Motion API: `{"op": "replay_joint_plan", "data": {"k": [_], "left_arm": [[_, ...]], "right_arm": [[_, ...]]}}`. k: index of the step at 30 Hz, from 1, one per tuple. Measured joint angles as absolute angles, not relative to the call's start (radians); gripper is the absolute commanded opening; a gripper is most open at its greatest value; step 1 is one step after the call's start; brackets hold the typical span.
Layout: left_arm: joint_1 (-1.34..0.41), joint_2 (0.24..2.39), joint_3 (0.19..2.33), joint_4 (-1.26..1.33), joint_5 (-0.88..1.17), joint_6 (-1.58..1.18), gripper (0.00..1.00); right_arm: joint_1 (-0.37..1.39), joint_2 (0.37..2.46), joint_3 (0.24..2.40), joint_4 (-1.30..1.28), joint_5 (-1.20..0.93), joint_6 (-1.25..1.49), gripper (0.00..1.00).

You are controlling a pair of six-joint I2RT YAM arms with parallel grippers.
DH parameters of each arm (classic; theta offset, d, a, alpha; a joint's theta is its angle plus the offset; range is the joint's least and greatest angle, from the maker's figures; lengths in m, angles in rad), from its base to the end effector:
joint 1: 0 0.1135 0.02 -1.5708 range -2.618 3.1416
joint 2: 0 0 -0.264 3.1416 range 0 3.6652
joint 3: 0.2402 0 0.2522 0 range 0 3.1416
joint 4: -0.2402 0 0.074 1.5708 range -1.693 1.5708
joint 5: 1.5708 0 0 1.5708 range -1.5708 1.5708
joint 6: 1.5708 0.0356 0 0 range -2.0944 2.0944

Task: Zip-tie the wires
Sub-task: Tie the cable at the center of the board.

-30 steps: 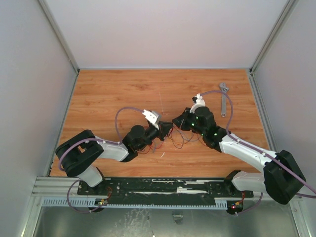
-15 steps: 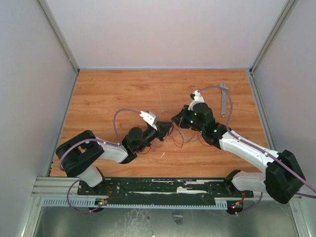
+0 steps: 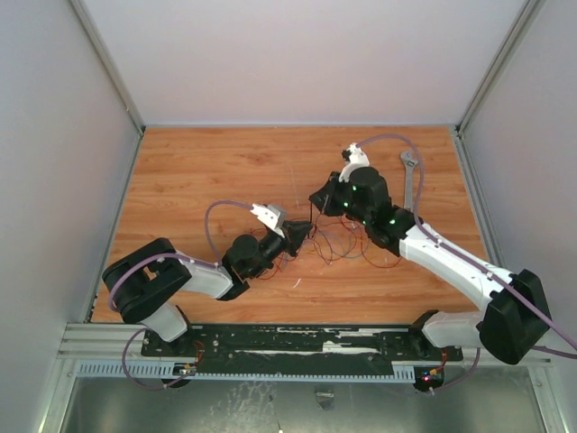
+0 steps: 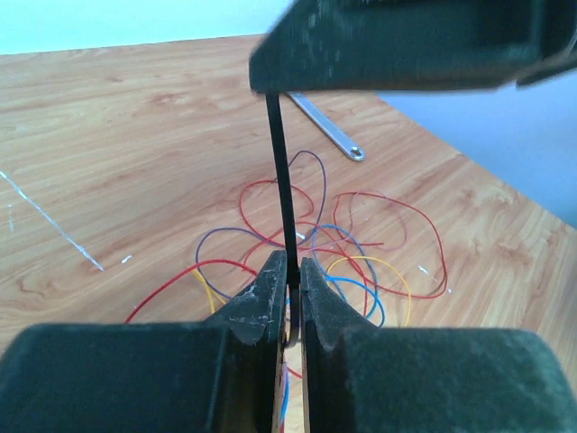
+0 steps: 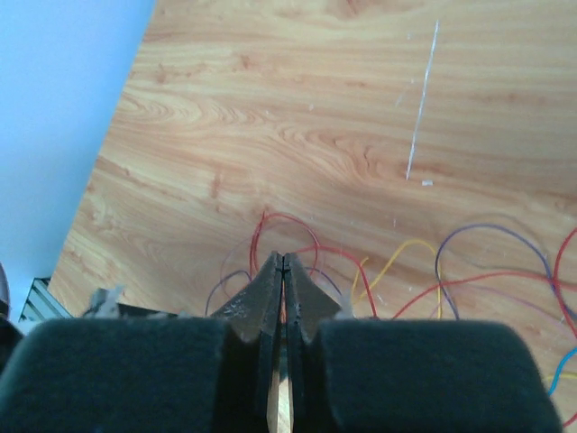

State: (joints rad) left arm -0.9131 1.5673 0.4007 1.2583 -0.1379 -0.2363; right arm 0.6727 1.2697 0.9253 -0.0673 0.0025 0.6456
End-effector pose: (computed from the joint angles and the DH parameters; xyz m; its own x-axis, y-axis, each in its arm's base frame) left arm 0.1747 -0.2181 0.1859 -0.1095 -0.2376 -0.9652 0.6939 0.6770 -0.2454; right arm 0.2292 0.1825 0.2955 -0.6238 0.2723 -0.7326 -0.3079 0.7759 0.5506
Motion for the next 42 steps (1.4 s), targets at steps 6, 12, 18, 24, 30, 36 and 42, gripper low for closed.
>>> {"op": "replay_joint_plan", "data": {"k": [6,12,18,24,30,36,42], "left_arm": [[-0.913,1.569,0.398,1.259,-0.138,-0.238,0.00],[-0.913,1.569,0.398,1.260,-0.138,-0.242,0.00],[-0.915,1.569,0.397,1.259,-0.138,-0.245,0.00],[-0.918,1.571,0.396,1.260,-0.137,-0.245,0.00],[-0.918,1.572,0.396,1.259,-0.137,-0.245,0.00],[-0.919,1.577,0.396,1.257,-0.135,-0.245,0.00],[-0.919,1.578,0.396,1.254,-0.133,-0.245,0.00]], "right_arm": [[0.664,1.276,1.027,-0.093,0.012,0.604,0.00],[0.654,1.276,1.098,-0.105,0.016,0.570,0.00],[0.647,1.276,1.108,-0.109,0.016,0.552,0.00],[0.645,1.275,1.121,-0.112,0.015,0.546,0.00],[0.645,1.272,1.121,-0.112,0.015,0.544,0.00],[0.635,1.253,1.121,-0.112,0.016,0.542,0.00],[0.632,1.240,1.121,-0.111,0.016,0.538,0.00]]}}
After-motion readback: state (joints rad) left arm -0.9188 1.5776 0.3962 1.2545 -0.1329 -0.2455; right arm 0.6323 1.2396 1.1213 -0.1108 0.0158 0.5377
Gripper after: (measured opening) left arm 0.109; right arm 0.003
